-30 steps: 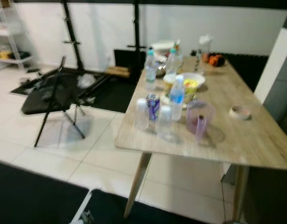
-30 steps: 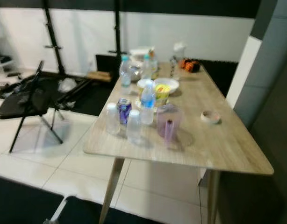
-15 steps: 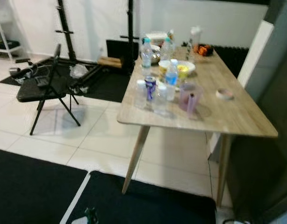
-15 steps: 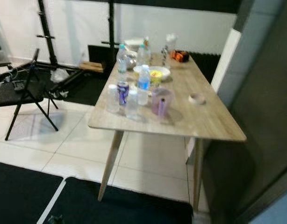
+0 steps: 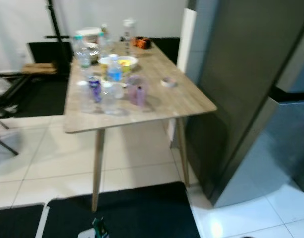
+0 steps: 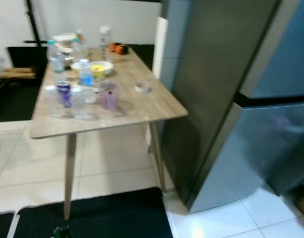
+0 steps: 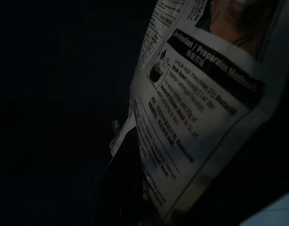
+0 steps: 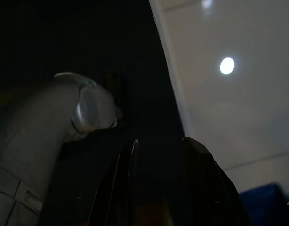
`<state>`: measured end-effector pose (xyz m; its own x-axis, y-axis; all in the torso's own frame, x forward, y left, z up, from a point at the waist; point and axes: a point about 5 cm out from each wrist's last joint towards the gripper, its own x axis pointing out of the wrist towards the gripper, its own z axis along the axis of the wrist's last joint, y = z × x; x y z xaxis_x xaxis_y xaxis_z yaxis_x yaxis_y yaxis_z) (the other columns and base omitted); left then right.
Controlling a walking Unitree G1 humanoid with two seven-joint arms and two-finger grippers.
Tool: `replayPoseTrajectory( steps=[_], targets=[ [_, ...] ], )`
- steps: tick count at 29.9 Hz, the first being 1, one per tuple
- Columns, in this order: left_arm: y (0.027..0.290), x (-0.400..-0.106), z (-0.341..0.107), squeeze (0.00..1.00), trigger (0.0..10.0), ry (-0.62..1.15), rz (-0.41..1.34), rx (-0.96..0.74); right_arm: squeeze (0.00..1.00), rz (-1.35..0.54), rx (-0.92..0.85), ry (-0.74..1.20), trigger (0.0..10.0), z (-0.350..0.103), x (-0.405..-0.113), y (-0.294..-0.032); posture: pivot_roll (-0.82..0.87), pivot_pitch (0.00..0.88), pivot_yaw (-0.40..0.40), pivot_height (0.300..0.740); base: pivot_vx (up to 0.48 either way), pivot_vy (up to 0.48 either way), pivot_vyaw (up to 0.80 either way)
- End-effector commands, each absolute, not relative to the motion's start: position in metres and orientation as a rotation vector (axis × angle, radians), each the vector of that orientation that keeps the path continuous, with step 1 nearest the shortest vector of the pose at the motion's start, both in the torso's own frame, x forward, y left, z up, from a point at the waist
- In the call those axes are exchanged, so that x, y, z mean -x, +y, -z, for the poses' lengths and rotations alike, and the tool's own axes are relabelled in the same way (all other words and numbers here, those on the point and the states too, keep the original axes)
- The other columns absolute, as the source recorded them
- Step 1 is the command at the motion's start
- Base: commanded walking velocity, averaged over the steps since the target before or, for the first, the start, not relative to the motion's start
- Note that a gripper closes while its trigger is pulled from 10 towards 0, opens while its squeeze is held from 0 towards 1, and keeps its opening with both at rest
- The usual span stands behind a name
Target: Restocking fridge
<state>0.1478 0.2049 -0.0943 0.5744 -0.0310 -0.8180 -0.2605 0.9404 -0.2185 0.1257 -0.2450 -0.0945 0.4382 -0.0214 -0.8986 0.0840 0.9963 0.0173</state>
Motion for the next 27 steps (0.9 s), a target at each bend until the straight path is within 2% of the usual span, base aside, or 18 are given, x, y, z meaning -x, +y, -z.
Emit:
replayPoseTrajectory(
  steps=[1, 5, 7, 21, 27],
  targets=[
    [0.2057, -0.1465, 0.0944, 0.00, 10.0, 0.944, -0.139, 0.321, 0.00, 0.060, -0.053, 1.101, 10.0, 0.0921, -0.1324, -0.2456, -0.09, 0.029, -0.021, 0.740, 0.000, 0.000, 0.00],
    [0.2046, -0.1489, 0.0934, 0.00, 10.0, 0.935, -0.123, 0.289, 0.00, 0.058, -0.053, 1.100, 10.0, 0.0923, -0.1323, -0.2450, -0.09, 0.029, -0.019, 0.740, 0.000, 0.000, 0.00],
    [0.2043, -0.1496, 0.0932, 0.00, 10.0, 0.935, -0.117, 0.272, 0.00, 0.059, -0.053, 1.097, 10.0, 0.0922, -0.1325, -0.2448, -0.09, 0.028, -0.019, 0.740, 0.000, 0.000, -0.80],
    [0.2037, -0.1501, 0.0930, 0.00, 10.0, 0.930, -0.112, 0.299, 0.00, 0.057, -0.068, 1.080, 10.0, 0.0911, -0.1363, -0.2434, -0.09, 0.026, -0.020, 0.740, 0.000, 0.000, 0.00],
    [0.2028, -0.1470, 0.0944, 0.00, 10.0, 0.942, -0.114, 0.301, 0.00, 0.048, -0.061, 1.091, 10.0, 0.0918, -0.1355, -0.2424, -0.09, 0.025, -0.019, 0.740, 0.000, 0.000, -0.80]
  ],
)
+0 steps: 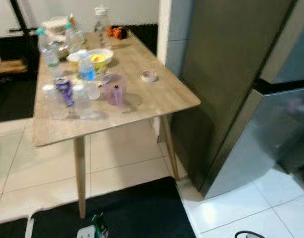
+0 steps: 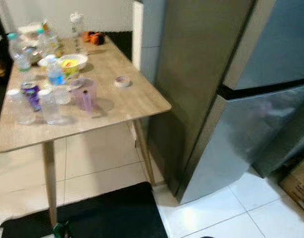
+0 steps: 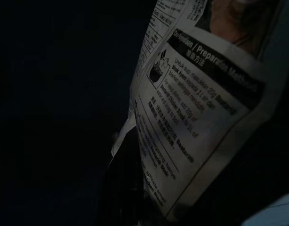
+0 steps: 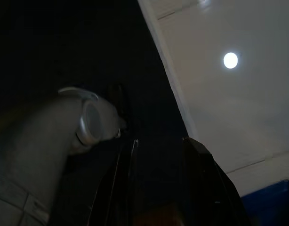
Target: Restocking fridge
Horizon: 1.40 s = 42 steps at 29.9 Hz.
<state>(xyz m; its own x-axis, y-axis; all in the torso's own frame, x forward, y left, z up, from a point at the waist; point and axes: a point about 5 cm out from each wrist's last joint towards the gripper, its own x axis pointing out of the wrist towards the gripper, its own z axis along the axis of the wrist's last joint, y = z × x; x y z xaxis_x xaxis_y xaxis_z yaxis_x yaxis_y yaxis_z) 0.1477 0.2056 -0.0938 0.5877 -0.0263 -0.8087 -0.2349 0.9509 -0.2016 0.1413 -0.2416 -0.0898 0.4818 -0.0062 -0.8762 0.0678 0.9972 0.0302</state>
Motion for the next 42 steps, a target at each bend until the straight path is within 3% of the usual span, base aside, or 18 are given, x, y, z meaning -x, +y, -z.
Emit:
replayPoseTrajectory(
  steps=[1, 14, 24, 36, 42],
  targets=[
    [0.202, -0.147, 0.095, 0.00, 10.0, 0.942, -0.115, 0.307, 0.00, 0.048, -0.062, 1.092, 10.0, 0.092, -0.135, -0.242, -0.09, 0.025, -0.019, 0.740, 0.000, 0.000, -0.80],
    [0.204, -0.143, 0.096, 0.00, 10.0, 0.954, -0.112, 0.296, 0.00, 0.044, -0.075, 1.085, 10.0, 0.093, -0.135, -0.239, -0.08, 0.025, -0.013, 0.740, 0.000, 0.000, -0.80],
    [0.202, -0.144, 0.095, 0.00, 10.0, 0.954, -0.085, 0.303, 0.00, 0.021, -0.076, 1.057, 10.0, 0.092, -0.141, -0.233, -0.07, 0.012, -0.006, 0.740, 0.000, 0.000, 0.00],
    [0.197, -0.145, 0.096, 0.00, 10.0, 0.957, -0.074, 0.305, 0.00, -0.055, -0.042, 1.024, 10.0, 0.089, -0.151, -0.224, -0.08, 0.005, -0.005, 0.740, 0.000, -0.349, 0.00],
    [0.196, -0.144, 0.097, 0.00, 10.0, 0.961, -0.070, 0.307, 0.00, -0.081, -0.038, 1.026, 10.0, 0.089, -0.149, -0.225, -0.07, 0.006, -0.005, 0.740, 0.000, -0.368, 0.76]
  ],
)
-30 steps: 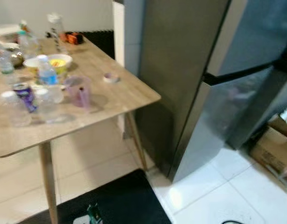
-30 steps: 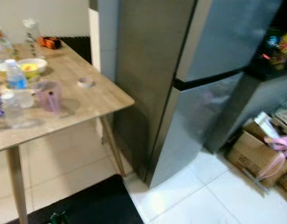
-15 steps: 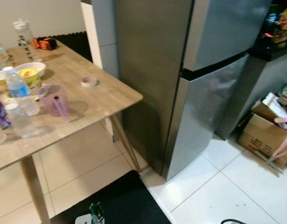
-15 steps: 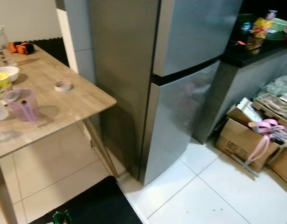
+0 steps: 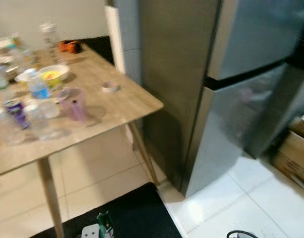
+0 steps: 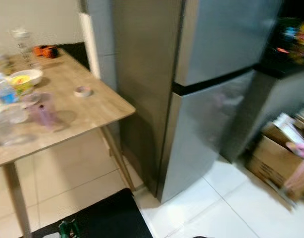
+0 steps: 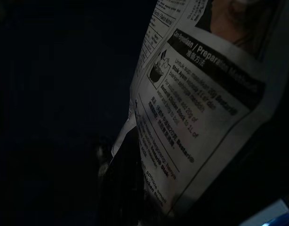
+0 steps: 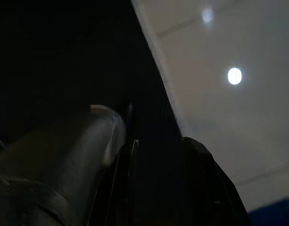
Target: Restocking fridge
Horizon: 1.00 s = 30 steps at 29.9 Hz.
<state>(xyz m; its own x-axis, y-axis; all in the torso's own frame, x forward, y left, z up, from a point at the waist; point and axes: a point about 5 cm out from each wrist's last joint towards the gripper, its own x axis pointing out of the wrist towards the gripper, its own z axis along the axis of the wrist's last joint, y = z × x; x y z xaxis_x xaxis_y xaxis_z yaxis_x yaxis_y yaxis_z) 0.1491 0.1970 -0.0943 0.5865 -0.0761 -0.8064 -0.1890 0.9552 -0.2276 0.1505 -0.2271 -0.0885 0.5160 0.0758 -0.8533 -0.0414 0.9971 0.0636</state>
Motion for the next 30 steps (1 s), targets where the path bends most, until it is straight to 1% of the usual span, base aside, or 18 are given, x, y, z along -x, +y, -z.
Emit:
replayPoseTrajectory(
  steps=[1, 4, 7, 19, 30],
  targets=[
    [0.1956, -0.1437, 0.0966, 0.00, 10.0, 0.962, -0.070, 0.307, 0.00, -0.081, -0.038, 1.027, 10.0, 0.0893, -0.1489, -0.2253, -0.08, 0.007, -0.007, 0.740, 0.000, -0.364, 0.76],
    [0.1955, -0.1436, 0.0967, 0.00, 10.0, 0.963, -0.069, 0.307, 0.00, -0.070, -0.024, 1.032, 10.0, 0.0897, -0.1476, -0.2268, -0.08, 0.007, -0.007, 0.740, 0.000, -0.368, 0.76],
    [0.1954, -0.1435, 0.0967, 0.00, 10.0, 0.962, -0.069, 0.308, 0.00, -0.046, -0.016, 1.035, 10.0, 0.0901, -0.1466, -0.2286, -0.08, 0.007, -0.007, 0.740, 0.000, -0.375, 0.00],
    [0.1943, -0.1441, 0.0966, 0.00, 10.0, 0.960, -0.064, 0.313, 0.00, -0.043, -0.018, 1.039, 10.0, 0.0901, -0.1460, -0.2299, -0.08, 0.009, -0.008, 0.740, 0.000, -0.399, 0.00],
    [0.1932, -0.1449, 0.0964, 0.00, 10.0, 0.959, -0.058, 0.312, 0.00, -0.066, -0.021, 1.032, 10.0, 0.0898, -0.1454, -0.2295, -0.08, 0.009, -0.008, 0.740, 0.000, -0.415, 0.00]
  ],
)
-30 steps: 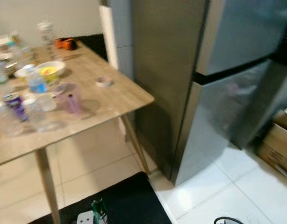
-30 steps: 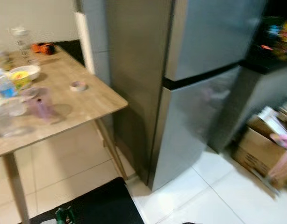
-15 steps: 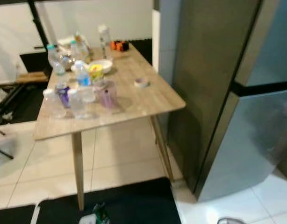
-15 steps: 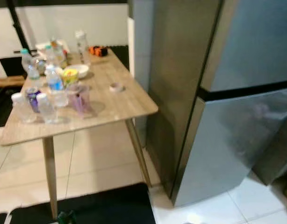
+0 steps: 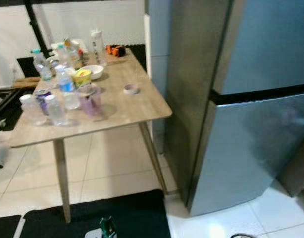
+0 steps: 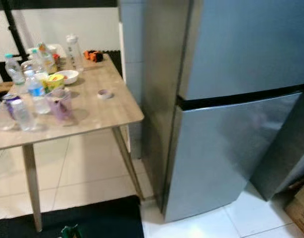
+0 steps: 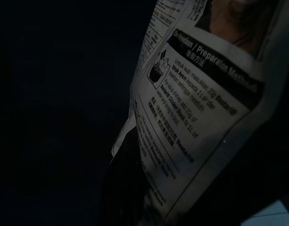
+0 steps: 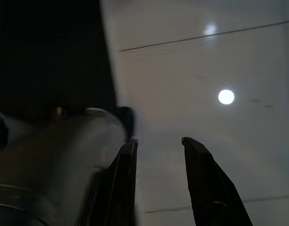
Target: Restocking fridge
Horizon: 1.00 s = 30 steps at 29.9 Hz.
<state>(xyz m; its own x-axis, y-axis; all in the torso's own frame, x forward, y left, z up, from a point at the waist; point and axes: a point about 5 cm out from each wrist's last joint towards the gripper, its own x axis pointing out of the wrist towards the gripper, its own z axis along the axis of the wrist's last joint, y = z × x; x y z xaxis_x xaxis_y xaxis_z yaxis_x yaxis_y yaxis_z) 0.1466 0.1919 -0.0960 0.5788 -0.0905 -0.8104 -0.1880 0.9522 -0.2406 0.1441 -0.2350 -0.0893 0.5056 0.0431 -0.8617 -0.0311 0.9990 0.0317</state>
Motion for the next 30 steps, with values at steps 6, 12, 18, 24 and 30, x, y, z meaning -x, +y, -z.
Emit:
replayPoseTrajectory(
  steps=[6, 12, 18, 24, 30],
  targets=[
    [0.1939, -0.1447, 0.0964, 0.00, 10.0, 0.960, -0.057, 0.309, 0.00, -0.089, -0.011, 1.023, 10.0, 0.0883, -0.1474, -0.2306, -0.08, 0.010, -0.007, 0.740, 0.000, -0.417, 0.76],
    [0.1936, -0.1449, 0.0963, 0.00, 10.0, 0.960, -0.055, 0.308, 0.00, -0.064, -0.023, 1.016, 10.0, 0.0873, -0.1499, -0.2320, -0.08, 0.008, -0.009, 0.740, 0.000, -0.417, 0.64],
    [0.1931, -0.1450, 0.0964, 0.00, 10.0, 0.961, -0.053, 0.308, 0.00, -0.047, -0.003, 1.018, 10.0, 0.0869, -0.1515, -0.2330, -0.08, 0.008, -0.009, 0.740, 0.000, -0.414, 0.00],
    [0.1922, -0.1451, 0.0965, 0.00, 10.0, 0.961, -0.052, 0.312, 0.00, -0.037, 0.003, 1.021, 10.0, 0.0870, -0.1512, -0.2341, -0.08, 0.008, -0.009, 0.740, 0.000, -0.404, 0.00],
    [0.1915, -0.1455, 0.0965, 0.00, 10.0, 0.959, -0.060, 0.322, 0.00, -0.044, -0.007, 1.002, 10.0, 0.0860, -0.1534, -0.2329, -0.09, 0.010, -0.006, 0.740, 0.000, 0.000, 0.00]
  ],
)
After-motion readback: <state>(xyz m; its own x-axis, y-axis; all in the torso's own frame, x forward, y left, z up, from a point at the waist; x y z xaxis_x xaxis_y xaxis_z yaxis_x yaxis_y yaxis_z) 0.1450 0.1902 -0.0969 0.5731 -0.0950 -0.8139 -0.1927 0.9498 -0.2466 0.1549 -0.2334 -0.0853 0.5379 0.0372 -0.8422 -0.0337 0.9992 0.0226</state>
